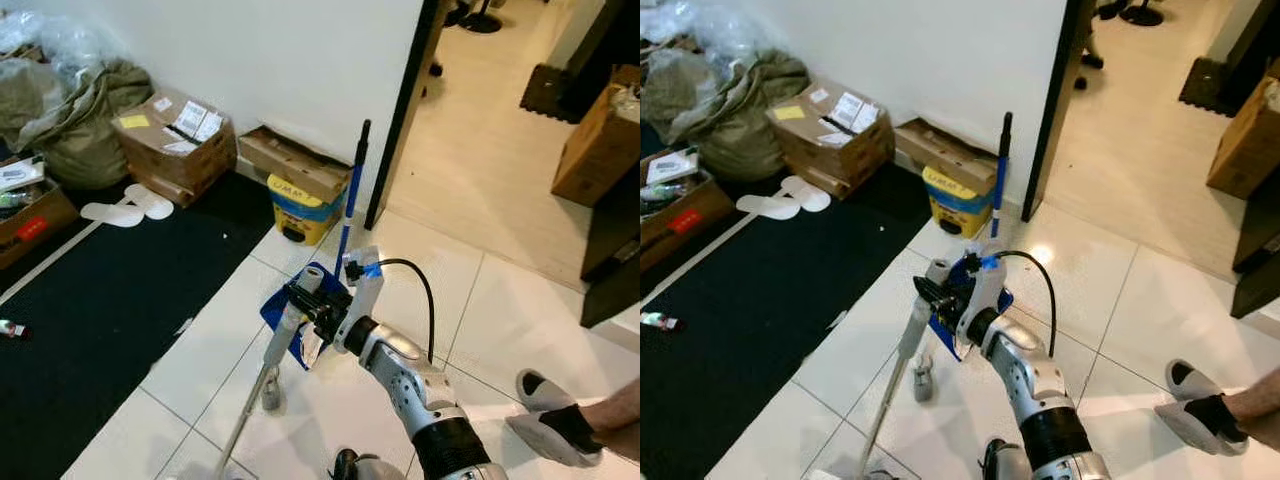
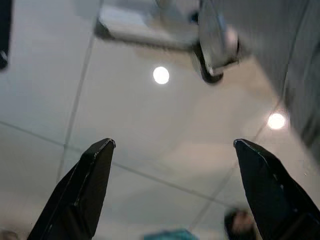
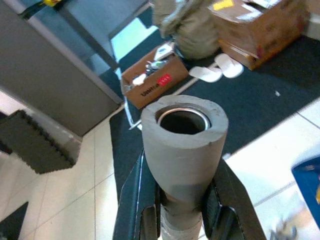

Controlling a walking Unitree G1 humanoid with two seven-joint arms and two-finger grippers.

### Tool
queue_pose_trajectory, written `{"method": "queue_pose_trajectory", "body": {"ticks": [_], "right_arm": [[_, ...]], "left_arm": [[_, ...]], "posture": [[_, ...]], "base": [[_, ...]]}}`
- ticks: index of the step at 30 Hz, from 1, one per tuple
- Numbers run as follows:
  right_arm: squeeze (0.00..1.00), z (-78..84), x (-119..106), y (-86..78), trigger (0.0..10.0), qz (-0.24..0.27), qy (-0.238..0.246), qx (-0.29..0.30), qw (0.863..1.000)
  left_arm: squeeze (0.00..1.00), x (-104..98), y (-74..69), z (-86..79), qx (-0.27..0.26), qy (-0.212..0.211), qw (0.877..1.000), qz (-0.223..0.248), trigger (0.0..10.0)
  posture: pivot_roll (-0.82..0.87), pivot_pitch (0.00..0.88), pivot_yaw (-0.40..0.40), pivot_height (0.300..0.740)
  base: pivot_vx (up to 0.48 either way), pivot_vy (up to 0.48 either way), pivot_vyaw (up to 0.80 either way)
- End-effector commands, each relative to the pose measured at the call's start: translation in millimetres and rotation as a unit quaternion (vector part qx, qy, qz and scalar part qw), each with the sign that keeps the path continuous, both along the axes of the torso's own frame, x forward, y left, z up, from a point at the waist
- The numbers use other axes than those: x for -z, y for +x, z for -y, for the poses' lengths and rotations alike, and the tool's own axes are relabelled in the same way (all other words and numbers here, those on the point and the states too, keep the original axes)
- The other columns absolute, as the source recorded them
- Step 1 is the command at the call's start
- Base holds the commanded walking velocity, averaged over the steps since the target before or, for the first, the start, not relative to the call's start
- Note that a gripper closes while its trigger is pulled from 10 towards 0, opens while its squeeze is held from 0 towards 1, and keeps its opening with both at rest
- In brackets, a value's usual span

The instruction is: Sweep floor

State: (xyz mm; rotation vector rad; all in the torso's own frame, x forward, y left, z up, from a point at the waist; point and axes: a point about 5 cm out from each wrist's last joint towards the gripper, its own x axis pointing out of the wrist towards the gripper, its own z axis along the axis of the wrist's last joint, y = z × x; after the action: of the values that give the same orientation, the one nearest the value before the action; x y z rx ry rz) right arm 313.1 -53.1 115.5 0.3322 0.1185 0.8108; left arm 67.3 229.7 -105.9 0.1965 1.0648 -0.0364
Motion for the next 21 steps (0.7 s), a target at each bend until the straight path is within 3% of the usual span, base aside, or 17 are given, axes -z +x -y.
{"method": "queue_pose_trajectory", "body": {"ticks": [1,6,12,19,21], "right_arm": [[0.0,-5.9,-3.2,-1.2,10.0,0.029,-0.013,-0.014,0.999],[0.0,0.2,-10.3,5.5,10.0,0.12,-0.08,0.031,0.989],[0.0,4.3,-16.1,10.8,10.0,0.176,-0.128,0.08,0.973],[0.0,12.3,-22.5,16.5,10.0,0.209,-0.139,0.132,0.959],[0.0,19.7,-30.1,19.7,10.0,0.235,-0.121,0.167,0.95]], "left_arm": [[0.0,0.0,-12.5,-7.6,0.005,0.008,1.0,-0.015,10.0],[0.0,-1.2,-14.2,-10.5,0.005,0.01,1.0,-0.01,10.0],[0.0,-2.2,-8.4,-8.8,0.009,0.007,1.0,0.001,10.0],[0.0,-3.2,-3.0,-8.0,0.014,0.005,1.0,0.01,10.0],[0.0,-3.9,-1.4,-8.9,0.014,0.005,1.0,0.014,10.0]], "posture": [[0.07,0.308,-0.011,0.74],[0.08,0.318,-0.005,0.74],[0.08,0.321,0.001,0.74],[0.08,0.321,0.003,0.74],[0.08,0.32,0.002,0.74]], "base": [[0.0,0.0,0.0],[0.0,0.0,0.0],[0.0,0.0,0.0],[0.0,0.0,0.0],[0.0,0.0,0.0]]}}
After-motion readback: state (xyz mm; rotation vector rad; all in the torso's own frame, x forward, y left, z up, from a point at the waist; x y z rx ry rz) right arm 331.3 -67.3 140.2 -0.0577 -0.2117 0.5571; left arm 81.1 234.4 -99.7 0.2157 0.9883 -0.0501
